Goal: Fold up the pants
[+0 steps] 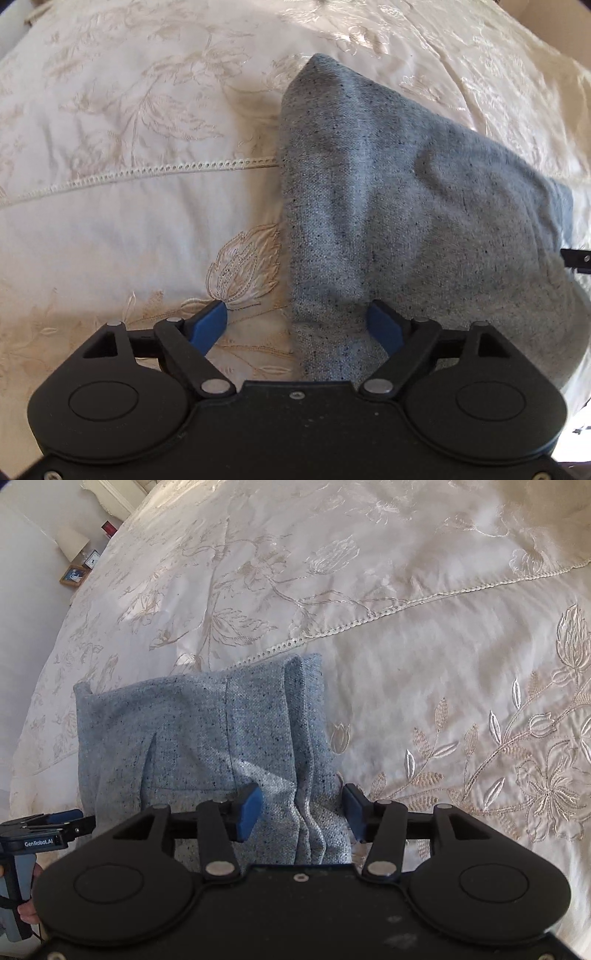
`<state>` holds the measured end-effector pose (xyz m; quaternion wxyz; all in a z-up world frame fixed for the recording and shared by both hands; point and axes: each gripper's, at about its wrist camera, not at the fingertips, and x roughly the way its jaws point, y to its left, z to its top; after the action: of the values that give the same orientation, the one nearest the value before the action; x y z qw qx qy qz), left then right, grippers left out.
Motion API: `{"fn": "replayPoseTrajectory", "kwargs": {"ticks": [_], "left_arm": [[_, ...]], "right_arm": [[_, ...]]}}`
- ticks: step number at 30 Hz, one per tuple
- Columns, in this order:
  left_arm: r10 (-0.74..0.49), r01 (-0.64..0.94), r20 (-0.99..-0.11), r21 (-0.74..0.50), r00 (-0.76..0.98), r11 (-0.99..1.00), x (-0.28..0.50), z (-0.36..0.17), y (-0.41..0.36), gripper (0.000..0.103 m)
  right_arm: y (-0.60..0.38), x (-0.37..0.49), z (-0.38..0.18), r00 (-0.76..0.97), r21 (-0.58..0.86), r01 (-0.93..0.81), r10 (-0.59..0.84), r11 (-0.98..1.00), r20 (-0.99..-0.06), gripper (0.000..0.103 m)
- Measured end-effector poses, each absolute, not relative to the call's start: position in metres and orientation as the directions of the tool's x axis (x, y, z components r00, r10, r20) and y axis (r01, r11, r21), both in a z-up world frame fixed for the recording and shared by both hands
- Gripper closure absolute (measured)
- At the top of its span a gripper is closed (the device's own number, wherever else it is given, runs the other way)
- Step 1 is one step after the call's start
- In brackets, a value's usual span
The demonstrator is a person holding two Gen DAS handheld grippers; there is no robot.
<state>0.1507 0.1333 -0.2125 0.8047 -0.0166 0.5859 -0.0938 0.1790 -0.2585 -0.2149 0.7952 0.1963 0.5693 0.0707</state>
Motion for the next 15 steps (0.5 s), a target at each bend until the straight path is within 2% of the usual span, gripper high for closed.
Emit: {"fn": "replayPoseTrajectory", "kwargs": {"ticks": [6,10,13,14,15], "left_arm": [[-0.180,0.087,-0.935,-0.160,0.307,0.983,0.163,-0.216,0.129,0.009],[-0.235,0.058,-0.920,-0.228,0.315,0.972,0.176,-0.216,0.121,0.011],[-0.256,0.057,-0.920,-0.250,0.296,0.967,0.184,-0.216,0.112,0.018],[-0.262,0.061,-0.919,-0.256,0.293,0.965,0.185,-0.216,0.109,0.028],[-0.279,0.065,-0.915,-0.272,0.290,0.960,0.186,-0.216,0.108,0.038]], "right_arm": [[-0.264,0.194,-0.224,0.297,0.418,0.153,0.362,0.895,-0.884,0.049],[-0.270,0.204,-0.229,0.255,0.435,0.177,0.386,0.883,-0.887,0.048],[-0.273,0.206,-0.229,0.245,0.443,0.187,0.396,0.877,-0.885,0.048],[-0.273,0.206,-0.229,0.245,0.440,0.187,0.392,0.878,-0.887,0.048],[-0.271,0.206,-0.226,0.245,0.427,0.178,0.380,0.887,-0.892,0.053]]}}
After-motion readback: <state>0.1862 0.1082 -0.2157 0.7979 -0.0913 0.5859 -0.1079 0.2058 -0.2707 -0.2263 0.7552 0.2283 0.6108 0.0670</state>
